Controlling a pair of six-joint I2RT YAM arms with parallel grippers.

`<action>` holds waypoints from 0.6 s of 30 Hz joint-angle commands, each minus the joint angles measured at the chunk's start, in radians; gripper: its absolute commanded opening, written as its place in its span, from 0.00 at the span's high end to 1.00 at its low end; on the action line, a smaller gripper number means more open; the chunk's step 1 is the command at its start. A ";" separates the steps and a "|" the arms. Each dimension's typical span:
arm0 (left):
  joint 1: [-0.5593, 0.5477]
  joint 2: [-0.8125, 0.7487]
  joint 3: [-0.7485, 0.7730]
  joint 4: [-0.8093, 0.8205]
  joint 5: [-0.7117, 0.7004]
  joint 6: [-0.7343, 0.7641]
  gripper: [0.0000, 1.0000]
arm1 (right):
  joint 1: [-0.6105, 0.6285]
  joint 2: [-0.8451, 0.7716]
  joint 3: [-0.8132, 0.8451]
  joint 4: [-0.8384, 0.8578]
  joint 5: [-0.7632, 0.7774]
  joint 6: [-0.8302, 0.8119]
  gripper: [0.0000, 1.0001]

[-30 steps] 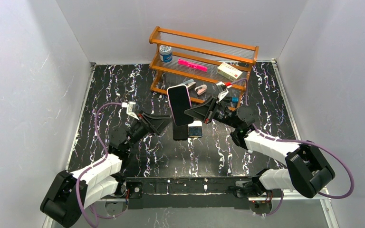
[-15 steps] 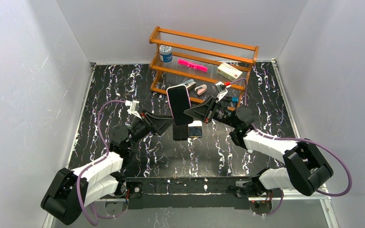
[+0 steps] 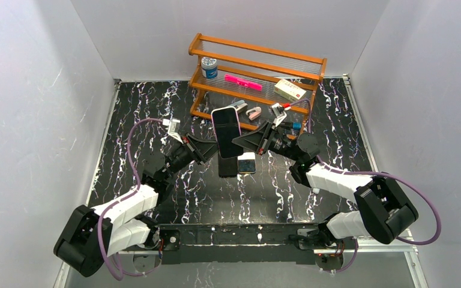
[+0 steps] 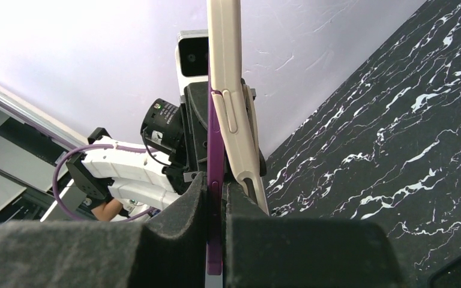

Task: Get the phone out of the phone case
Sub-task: Remove the phone case from the phone.

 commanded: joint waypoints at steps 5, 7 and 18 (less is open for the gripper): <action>-0.003 0.007 0.022 0.008 -0.171 -0.053 1.00 | 0.009 -0.011 -0.014 0.040 -0.062 -0.007 0.99; -0.002 0.013 0.030 -0.002 -0.206 -0.055 1.00 | 0.009 -0.015 -0.023 0.025 -0.069 -0.009 0.99; 0.000 0.024 0.054 -0.067 -0.333 -0.009 1.00 | 0.010 -0.075 -0.110 -0.175 -0.098 -0.055 0.99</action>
